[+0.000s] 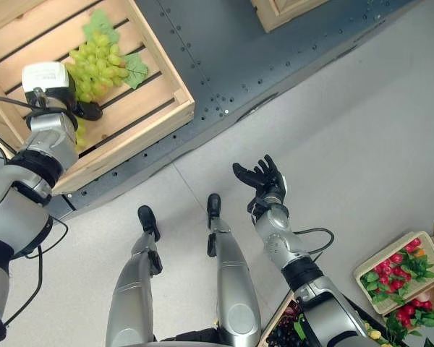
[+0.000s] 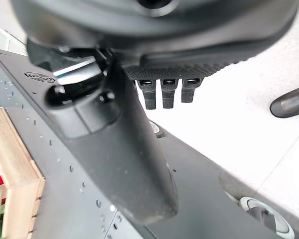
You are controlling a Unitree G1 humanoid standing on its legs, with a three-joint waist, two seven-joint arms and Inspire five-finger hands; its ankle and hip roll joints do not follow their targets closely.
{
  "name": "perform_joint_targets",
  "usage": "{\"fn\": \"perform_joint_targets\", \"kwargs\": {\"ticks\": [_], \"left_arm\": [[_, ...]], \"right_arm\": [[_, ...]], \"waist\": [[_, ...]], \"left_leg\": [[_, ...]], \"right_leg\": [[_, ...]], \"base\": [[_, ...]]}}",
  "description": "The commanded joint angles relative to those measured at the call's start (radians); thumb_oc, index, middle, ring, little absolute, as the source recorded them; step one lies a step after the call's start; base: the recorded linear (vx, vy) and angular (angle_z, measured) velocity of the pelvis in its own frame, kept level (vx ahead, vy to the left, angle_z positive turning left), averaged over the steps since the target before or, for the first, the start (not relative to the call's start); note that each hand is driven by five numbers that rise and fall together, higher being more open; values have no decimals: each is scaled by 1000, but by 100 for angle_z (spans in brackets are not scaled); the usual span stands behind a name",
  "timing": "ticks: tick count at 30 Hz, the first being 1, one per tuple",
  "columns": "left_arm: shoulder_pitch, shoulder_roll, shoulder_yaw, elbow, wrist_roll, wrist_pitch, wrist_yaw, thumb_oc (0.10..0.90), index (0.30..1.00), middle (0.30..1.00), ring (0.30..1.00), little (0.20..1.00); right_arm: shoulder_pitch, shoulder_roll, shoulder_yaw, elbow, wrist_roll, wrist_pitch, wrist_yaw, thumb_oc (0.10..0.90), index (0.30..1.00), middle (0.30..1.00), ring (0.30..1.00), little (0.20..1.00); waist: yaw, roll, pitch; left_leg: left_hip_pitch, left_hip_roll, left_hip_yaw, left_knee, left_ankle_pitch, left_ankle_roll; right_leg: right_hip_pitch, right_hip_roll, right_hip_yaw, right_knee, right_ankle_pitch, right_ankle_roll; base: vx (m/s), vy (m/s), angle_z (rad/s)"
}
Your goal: Pick up the fruits from the basket on one side to the basket on the other side
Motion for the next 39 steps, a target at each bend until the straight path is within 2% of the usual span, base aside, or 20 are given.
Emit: {"fn": "perform_joint_targets", "kwargs": {"ticks": [1,7,12,19,27,31,32,33,35,36,38,39], "left_arm": [[17,86,76,-45,58,-31,49,400,300,300,300,300],[17,118,84,-142,90,-111,138,400,300,300,300,300],[32,152,106,-257,108,-154,213,400,300,300,300,300],[57,228,117,-395,184,-168,219,400,300,300,300,300],[118,343,92,-555,316,-176,128,400,300,300,300,300],[166,426,93,-659,370,-217,115,400,300,300,300,300],[171,429,96,-663,372,-219,115,400,300,300,300,300],[187,458,96,-702,408,-251,114,400,300,300,300,300],[203,498,95,-757,446,-296,102,400,300,300,300,300],[207,512,93,-774,461,-319,101,400,300,300,300,300],[206,551,78,-821,518,-406,90,400,300,300,300,300],[206,553,77,-824,522,-412,91,400,300,300,300,300]], "right_arm": [[23,-46,-91,-64,-26,-44,-9,800,900,900,900,900],[24,-58,-98,-74,-49,-22,3,800,900,900,900,900],[46,-63,-109,-75,-51,-6,9,800,900,900,900,900],[83,-78,-131,-92,-85,-12,30,800,900,900,900,900],[134,-104,-131,-128,-176,-21,50,800,900,900,900,900],[178,-134,-113,-203,-333,-35,133,800,900,900,900,900],[180,-136,-112,-207,-331,-38,134,800,900,900,900,900],[192,-154,-106,-240,-399,-59,191,800,900,900,900,900],[208,-179,-98,-278,-459,-85,232,800,900,900,900,900],[211,-191,-96,-294,-473,-95,244,800,900,900,900,900],[210,-226,-89,-339,-513,-124,291,800,900,900,900,900],[211,-228,-88,-343,-517,-127,294,800,900,900,900,900]], "waist": [[10,29,-5],[22,55,-5],[34,71,-5],[41,86,-6],[44,120,-89],[42,147,-158],[41,148,-161],[40,160,-188],[43,173,-226],[43,178,-240],[50,191,-294],[50,191,-296]], "left_leg": [[55,-13,41,31,-91,-13],[127,-23,49,18,-101,-9],[177,-31,45,32,-123,-1],[277,-39,44,13,-138,2],[400,-46,40,-38,-150,-3],[471,-45,39,-82,-151,-6],[476,-45,39,-86,-150,-6],[502,-46,38,-106,-147,-7],[536,-46,39,-137,-141,-9],[550,-46,40,-150,-138,-10],[596,-47,39,-198,-128,-13],[601,-47,39,-203,-126,-13]], "right_leg": [[107,17,-21,5,-98,-10],[175,0,-36,1,-111,-7],[224,-13,-39,14,-126,-6],[325,-25,-37,-10,-131,2],[466,-37,-50,-94,-126,9],[539,-45,-54,-150,-111,18],[544,-45,-54,-154,-110,19],[567,-47,-53,-173,-102,24],[601,-48,-54,-205,-89,32],[616,-48,-55,-220,-82,35],[663,-49,-63,-277,-57,47],[669,-48,-64,-283,-54,48]], "base": [[-46,33,1],[-41,21,3],[-24,17,7],[-2,7,0],[56,-2,1],[77,-8,6],[86,-4,4],[70,-4,2],[109,-28,2],[136,-62,5],[119,-77,8],[70,-81,7]]}}
